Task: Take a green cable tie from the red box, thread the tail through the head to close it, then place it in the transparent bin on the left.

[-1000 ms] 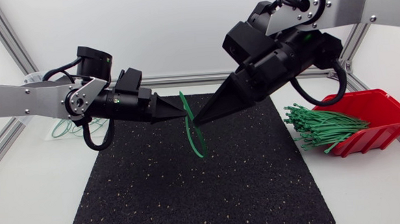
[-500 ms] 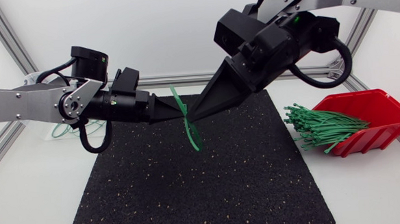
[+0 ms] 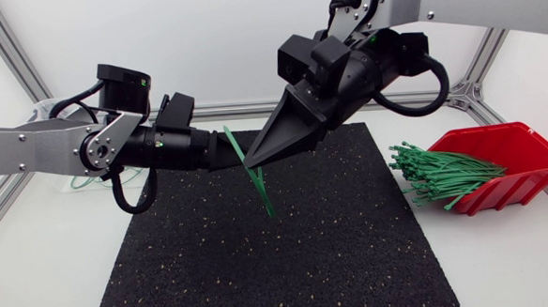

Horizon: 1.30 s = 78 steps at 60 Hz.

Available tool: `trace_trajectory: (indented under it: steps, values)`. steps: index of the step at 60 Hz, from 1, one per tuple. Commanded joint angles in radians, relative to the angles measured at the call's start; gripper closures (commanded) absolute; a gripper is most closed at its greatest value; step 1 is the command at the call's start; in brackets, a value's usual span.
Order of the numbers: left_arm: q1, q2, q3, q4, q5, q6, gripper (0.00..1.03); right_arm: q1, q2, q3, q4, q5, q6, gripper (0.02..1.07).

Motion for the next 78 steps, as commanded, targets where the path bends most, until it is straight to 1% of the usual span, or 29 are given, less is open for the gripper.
trace_trajectory:
  steps: [1, 2, 5, 8, 11, 15, 19, 23, 31, 38, 42, 46, 58, 67, 73, 78]
  values:
    - [-0.011, -0.02, -0.028, 0.018, -0.005, 0.022, 0.99, -0.034, -0.061, -0.091, -0.187, -0.07, 0.027, 1.02]
    - [-0.012, -0.02, -0.028, 0.02, -0.005, 0.022, 0.99, -0.04, -0.061, -0.098, -0.19, -0.083, 0.028, 1.02]
    - [-0.017, -0.022, -0.033, 0.029, -0.009, 0.022, 0.99, -0.044, -0.058, -0.103, -0.18, -0.083, 0.053, 1.02]
    - [-0.018, -0.022, -0.04, 0.048, -0.012, 0.022, 0.99, -0.044, -0.072, -0.126, -0.151, -0.085, 0.113, 1.02]
    - [-0.022, -0.031, -0.051, 0.069, -0.018, 0.017, 0.99, -0.078, -0.107, -0.172, -0.159, -0.103, 0.145, 1.02]
    - [-0.023, -0.04, -0.062, 0.092, -0.021, 0.011, 0.99, -0.074, -0.118, -0.172, -0.162, -0.105, 0.154, 1.02]
    - [-0.023, -0.051, -0.069, 0.107, -0.022, 0.009, 0.99, -0.07, -0.115, -0.181, -0.191, -0.109, 0.165, 1.02]
    - [-0.023, -0.063, -0.077, 0.124, -0.027, 0.005, 0.99, -0.064, -0.098, -0.203, -0.256, -0.146, 0.155, 1.02]
    - [-0.031, -0.075, -0.092, 0.181, -0.041, -0.012, 0.99, -0.083, -0.117, -0.212, -0.263, -0.169, 0.241, 1.02]
    - [-0.051, -0.102, -0.117, 0.238, -0.082, -0.023, 0.99, -0.089, -0.147, -0.233, -0.269, -0.188, 0.307, 1.02]
    - [-0.061, -0.118, -0.134, 0.293, -0.105, -0.044, 0.99, -0.089, -0.152, -0.236, -0.28, -0.203, 0.32, 1.02]
    - [-0.072, -0.135, -0.141, 0.333, -0.125, -0.06, 0.99, -0.084, -0.153, -0.236, -0.283, -0.205, 0.367, 1.02]
    - [-0.114, -0.198, -0.14, 0.373, -0.209, -0.069, 0.99, -0.086, -0.186, -0.244, -0.286, -0.22, 0.459, 1.02]
    - [-0.161, -0.233, -0.174, 0.429, -0.274, -0.084, 0.99, -0.087, -0.198, -0.243, -0.286, -0.226, 0.465, 1.01]
    - [-0.18, -0.237, -0.186, 0.443, -0.283, -0.084, 0.99, -0.087, -0.187, -0.259, -0.286, -0.226, 0.465, 1.01]
    - [-0.176, -0.235, -0.189, 0.452, -0.285, -0.084, 0.99, -0.089, -0.167, -0.282, -0.286, -0.225, 0.464, 1.01]
